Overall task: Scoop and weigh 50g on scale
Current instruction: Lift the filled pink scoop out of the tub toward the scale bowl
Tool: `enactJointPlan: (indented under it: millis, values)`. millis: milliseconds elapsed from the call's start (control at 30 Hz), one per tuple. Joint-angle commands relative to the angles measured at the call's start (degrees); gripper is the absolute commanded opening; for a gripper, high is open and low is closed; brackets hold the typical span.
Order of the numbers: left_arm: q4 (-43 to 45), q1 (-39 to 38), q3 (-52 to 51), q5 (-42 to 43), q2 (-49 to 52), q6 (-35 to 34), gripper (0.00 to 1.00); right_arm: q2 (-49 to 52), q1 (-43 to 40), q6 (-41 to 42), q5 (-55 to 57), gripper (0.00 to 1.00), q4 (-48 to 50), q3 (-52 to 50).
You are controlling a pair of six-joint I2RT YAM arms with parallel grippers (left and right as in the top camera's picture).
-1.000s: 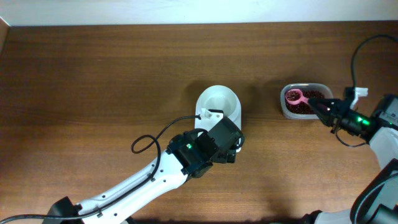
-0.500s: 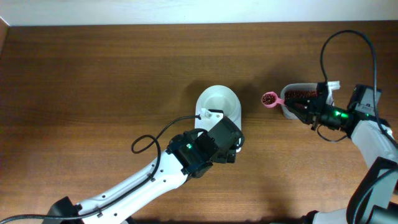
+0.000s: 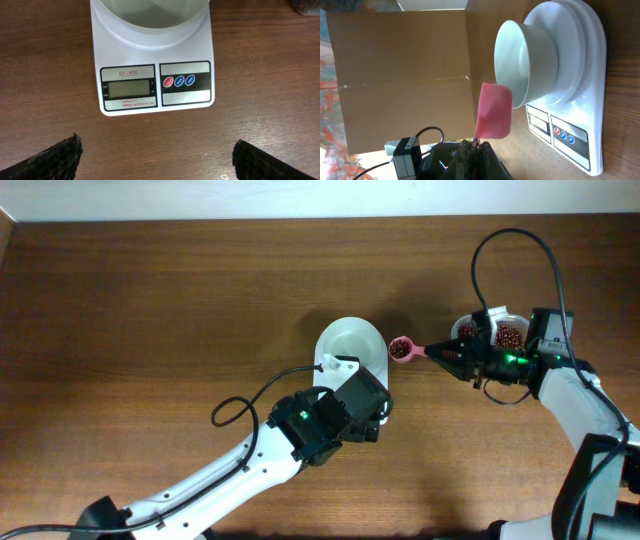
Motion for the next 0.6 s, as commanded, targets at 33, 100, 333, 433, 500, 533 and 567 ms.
enactJointPlan:
  millis: [33,100,333,433,500,533,567]
  values:
    - [-0.07,-0.24,-0.02,-0.61,0.20,0.26,0.99,0.39,1.55,0.87,-1.38,0.04,0.94,0.09]
    - [-0.09,-0.24,-0.02,-0.61,0.20,0.26,0.99,0.39,1.57,0.87,-1.38,0.04,0.92,0.09]
    - [0.20,-0.24,-0.02,-0.59,0.20,0.24,0.99,0.39,1.57,0.85,-1.38,0.04,0.92,0.09]
    - [1.55,-0.24,-0.02,-1.75,0.22,0.26,0.99,0.39,1.57,0.85,-1.38,0.04,0.90,0.09]
    - [2.34,-0.24,-0.02,-2.19,0.26,0.22,0.99,0.39,1.57,0.85,-1.38,0.04,0.92,0.09]
    - [3.34,-0.24,-0.02,-1.07,0.26,0.24,0.90,0.39,1.57,0.85,-1.38,0.04,0.92,0.09]
    - [4.57,-0.24,-0.02,-1.11,0.26,0.24,0.99,0.39,1.57,0.85,-1.38,0.04,0.92,0.09]
